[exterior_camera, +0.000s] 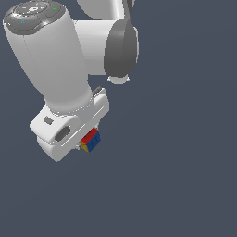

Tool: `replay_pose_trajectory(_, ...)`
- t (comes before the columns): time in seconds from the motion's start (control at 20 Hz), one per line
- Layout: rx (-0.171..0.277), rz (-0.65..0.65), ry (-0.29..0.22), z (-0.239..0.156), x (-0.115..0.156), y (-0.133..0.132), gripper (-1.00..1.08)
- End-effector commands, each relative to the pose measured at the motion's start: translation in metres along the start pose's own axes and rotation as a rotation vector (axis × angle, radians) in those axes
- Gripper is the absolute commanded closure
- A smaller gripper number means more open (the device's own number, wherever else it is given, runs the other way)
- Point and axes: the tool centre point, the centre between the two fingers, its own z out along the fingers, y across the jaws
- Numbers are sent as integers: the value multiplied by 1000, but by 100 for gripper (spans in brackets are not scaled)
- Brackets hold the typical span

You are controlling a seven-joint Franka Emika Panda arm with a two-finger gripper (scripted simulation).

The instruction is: Pick up the object and move it to a goal position.

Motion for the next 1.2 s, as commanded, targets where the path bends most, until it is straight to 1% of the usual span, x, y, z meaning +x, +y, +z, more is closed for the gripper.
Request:
replay_pose_trajectory(0.0, -2, 0, 1, -11, 2, 6, 108)
replay_pose_trajectory(0.5, -2, 0, 0, -38, 7, 20, 108)
replay_pose_trajectory(1.15, -2, 0, 0, -46, 8, 26, 108)
